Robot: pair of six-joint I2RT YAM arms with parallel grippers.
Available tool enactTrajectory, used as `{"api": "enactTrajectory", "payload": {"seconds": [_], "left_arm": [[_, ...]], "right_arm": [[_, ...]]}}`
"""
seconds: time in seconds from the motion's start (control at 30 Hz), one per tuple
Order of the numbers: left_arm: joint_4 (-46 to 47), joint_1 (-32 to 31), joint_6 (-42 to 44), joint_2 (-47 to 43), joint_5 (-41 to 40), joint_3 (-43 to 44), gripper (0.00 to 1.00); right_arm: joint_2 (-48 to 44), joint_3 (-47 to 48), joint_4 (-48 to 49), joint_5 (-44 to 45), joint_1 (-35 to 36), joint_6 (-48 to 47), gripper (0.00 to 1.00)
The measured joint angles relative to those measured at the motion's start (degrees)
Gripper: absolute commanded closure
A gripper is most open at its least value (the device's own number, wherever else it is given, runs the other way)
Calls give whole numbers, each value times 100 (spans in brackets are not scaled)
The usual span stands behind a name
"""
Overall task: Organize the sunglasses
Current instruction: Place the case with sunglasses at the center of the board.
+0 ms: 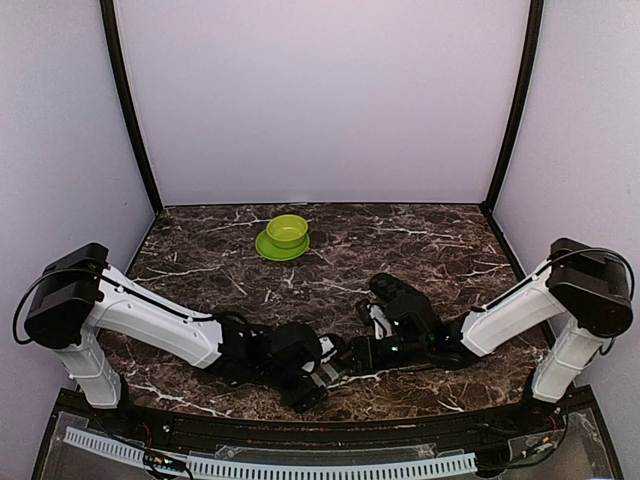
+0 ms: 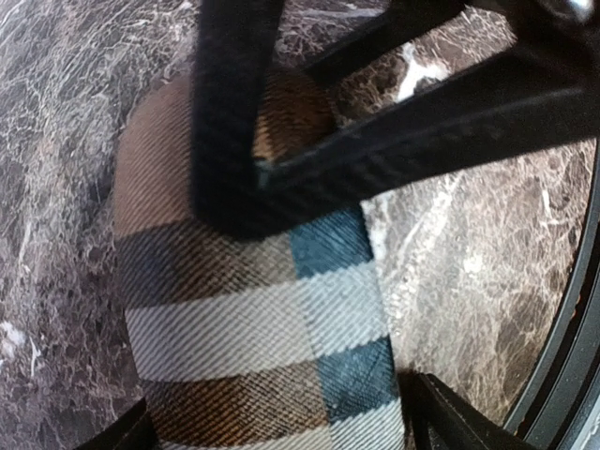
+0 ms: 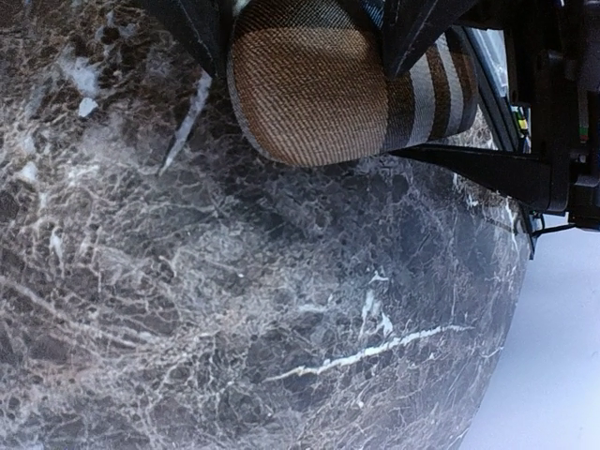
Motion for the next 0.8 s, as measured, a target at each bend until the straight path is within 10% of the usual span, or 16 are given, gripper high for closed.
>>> {"api": "enactTrajectory", "payload": {"seconds": [0.8], "left_arm": [[385,24,-304,-289,184,-442,21]], "right_arm": [[-466,131,-938,1023,352,-428,36]]}}
